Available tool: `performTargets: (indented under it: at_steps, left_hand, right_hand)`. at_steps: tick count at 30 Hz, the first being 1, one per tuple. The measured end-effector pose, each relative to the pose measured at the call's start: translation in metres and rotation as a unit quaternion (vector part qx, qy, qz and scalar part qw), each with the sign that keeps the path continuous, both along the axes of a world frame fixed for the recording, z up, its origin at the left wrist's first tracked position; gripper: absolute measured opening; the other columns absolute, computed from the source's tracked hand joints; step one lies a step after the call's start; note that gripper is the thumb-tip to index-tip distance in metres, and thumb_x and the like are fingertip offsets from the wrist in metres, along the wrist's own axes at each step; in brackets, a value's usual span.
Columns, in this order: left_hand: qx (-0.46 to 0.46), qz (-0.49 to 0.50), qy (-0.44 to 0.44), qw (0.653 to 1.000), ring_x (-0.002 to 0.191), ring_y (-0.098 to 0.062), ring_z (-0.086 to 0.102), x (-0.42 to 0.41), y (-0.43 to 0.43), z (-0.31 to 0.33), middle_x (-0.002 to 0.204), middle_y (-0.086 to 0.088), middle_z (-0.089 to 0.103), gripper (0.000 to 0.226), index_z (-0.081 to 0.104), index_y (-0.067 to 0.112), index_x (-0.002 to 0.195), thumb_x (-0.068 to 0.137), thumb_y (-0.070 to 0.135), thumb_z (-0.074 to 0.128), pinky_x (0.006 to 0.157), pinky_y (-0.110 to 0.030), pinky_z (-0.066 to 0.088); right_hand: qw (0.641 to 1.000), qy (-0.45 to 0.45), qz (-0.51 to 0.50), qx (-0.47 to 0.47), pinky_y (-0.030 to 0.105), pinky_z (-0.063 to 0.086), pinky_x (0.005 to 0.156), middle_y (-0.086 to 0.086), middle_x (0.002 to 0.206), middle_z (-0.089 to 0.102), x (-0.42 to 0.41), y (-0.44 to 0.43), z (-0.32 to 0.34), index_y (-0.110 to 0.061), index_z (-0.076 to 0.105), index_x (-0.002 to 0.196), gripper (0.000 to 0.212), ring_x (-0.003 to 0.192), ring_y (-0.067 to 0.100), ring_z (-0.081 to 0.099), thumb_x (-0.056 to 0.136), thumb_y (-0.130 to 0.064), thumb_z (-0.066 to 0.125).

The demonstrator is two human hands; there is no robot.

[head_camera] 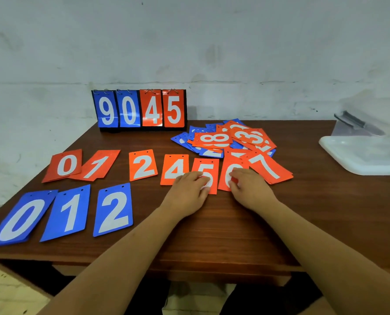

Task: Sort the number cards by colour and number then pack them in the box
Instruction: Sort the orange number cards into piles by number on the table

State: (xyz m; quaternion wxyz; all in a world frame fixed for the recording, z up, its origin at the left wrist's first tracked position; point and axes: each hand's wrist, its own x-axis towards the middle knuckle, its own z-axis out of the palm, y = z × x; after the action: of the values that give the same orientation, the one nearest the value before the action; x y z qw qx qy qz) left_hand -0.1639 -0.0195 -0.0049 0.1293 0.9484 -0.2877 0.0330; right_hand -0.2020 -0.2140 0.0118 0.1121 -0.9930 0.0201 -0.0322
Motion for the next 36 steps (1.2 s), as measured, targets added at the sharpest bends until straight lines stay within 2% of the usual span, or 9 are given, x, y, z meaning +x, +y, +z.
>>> performTargets:
  at_steps: [5, 10, 13, 16, 20, 23, 27, 31, 36]
  left_hand:
    - [-0.017, 0.008, -0.032, 0.999, 0.140, -0.015, 0.031, -0.003, -0.001, -0.003, 0.151, 0.002, 0.038, 0.042, 0.046, 0.027, 0.141, 0.100, 0.037, 0.042, 0.115, -0.037, 0.023]
    - [-0.032, -0.054, -0.062, 0.996, 0.141, -0.014, 0.031, -0.004, -0.025, 0.006, 0.151, 0.005, 0.039, 0.043, 0.046, 0.031, 0.141, 0.098, 0.039, 0.045, 0.117, -0.040, 0.022]
    - [0.019, -0.112, -0.038, 0.993, 0.141, -0.014, 0.030, -0.008, -0.048, 0.007, 0.151, 0.005, 0.041, 0.045, 0.045, 0.031, 0.142, 0.098, 0.042, 0.043, 0.118, -0.039, 0.018]
    - [0.016, -0.113, -0.031, 0.993, 0.140, -0.015, 0.031, -0.011, -0.064, 0.002, 0.150, 0.004, 0.041, 0.045, 0.044, 0.029, 0.143, 0.099, 0.038, 0.042, 0.116, -0.037, 0.019]
    - [0.010, -0.115, -0.034, 0.993, 0.137, -0.014, 0.034, -0.012, -0.075, 0.002, 0.147, 0.004, 0.043, 0.043, 0.046, 0.029, 0.142, 0.099, 0.037, 0.043, 0.113, -0.035, 0.023]
    - [-0.005, -0.121, -0.035, 0.992, 0.134, -0.012, 0.036, -0.011, -0.074, 0.002, 0.143, 0.005, 0.045, 0.042, 0.049, 0.029, 0.138, 0.098, 0.039, 0.045, 0.111, -0.033, 0.025]
    - [-0.054, -0.112, -0.043, 0.991, 0.131, -0.010, 0.039, -0.004, -0.068, 0.002, 0.139, 0.007, 0.047, 0.039, 0.054, 0.029, 0.132, 0.095, 0.042, 0.051, 0.108, -0.031, 0.031]
    - [-0.079, -0.084, -0.033, 0.993, 0.129, -0.010, 0.042, 0.015, -0.075, 0.008, 0.138, 0.007, 0.049, 0.041, 0.054, 0.027, 0.133, 0.095, 0.044, 0.050, 0.109, -0.034, 0.037]
    - [-0.055, -0.088, -0.034, 0.994, 0.130, -0.012, 0.041, 0.032, -0.090, -0.001, 0.139, 0.006, 0.049, 0.041, 0.051, 0.029, 0.136, 0.097, 0.042, 0.047, 0.111, -0.033, 0.029]
  right_hand:
    - [0.994, -0.078, -0.066, 0.043, 0.038, 0.028, 0.115, 0.003, 0.153, 0.038, -0.009, -0.023, 0.001, -0.020, 0.045, 0.143, 0.046, 0.141, 0.020, 0.034, 0.100, -0.037, 0.044]
    - [0.992, -0.003, -0.130, -0.001, 0.041, 0.038, 0.110, 0.007, 0.141, 0.050, -0.015, -0.051, -0.003, -0.014, 0.053, 0.134, 0.040, 0.130, 0.023, 0.046, 0.100, -0.033, 0.042]
    - [0.989, -0.033, -0.142, -0.036, 0.044, 0.038, 0.107, 0.005, 0.135, 0.053, -0.030, -0.054, -0.009, -0.019, 0.058, 0.128, 0.038, 0.127, 0.024, 0.046, 0.099, -0.035, 0.042]
    - [0.985, -0.053, -0.158, -0.050, 0.043, 0.041, 0.101, 0.007, 0.129, 0.054, -0.042, -0.063, -0.007, -0.021, 0.062, 0.121, 0.034, 0.122, 0.026, 0.047, 0.097, -0.037, 0.044]
    - [0.984, -0.029, -0.168, -0.045, 0.044, 0.041, 0.104, 0.008, 0.132, 0.051, -0.053, -0.070, -0.005, -0.024, 0.060, 0.124, 0.036, 0.125, 0.027, 0.044, 0.096, -0.042, 0.046]
    - [0.983, -0.052, -0.173, -0.020, 0.043, 0.040, 0.105, 0.007, 0.132, 0.050, -0.052, -0.070, -0.001, -0.024, 0.059, 0.127, 0.039, 0.125, 0.026, 0.043, 0.096, -0.042, 0.048]
    - [0.978, -0.092, -0.182, 0.035, 0.039, 0.040, 0.104, 0.006, 0.135, 0.049, -0.028, -0.073, 0.014, -0.019, 0.055, 0.131, 0.041, 0.126, 0.022, 0.045, 0.096, -0.039, 0.052]
    - [0.971, -0.094, -0.194, 0.101, 0.038, 0.049, 0.098, 0.007, 0.131, 0.051, 0.020, -0.081, 0.022, -0.014, 0.052, 0.129, 0.040, 0.118, 0.022, 0.052, 0.095, -0.034, 0.055]
    - [0.962, -0.068, -0.228, 0.130, 0.039, 0.047, 0.098, 0.011, 0.137, 0.047, 0.092, -0.099, 0.012, -0.010, 0.044, 0.136, 0.050, 0.121, 0.026, 0.051, 0.095, -0.035, 0.055]
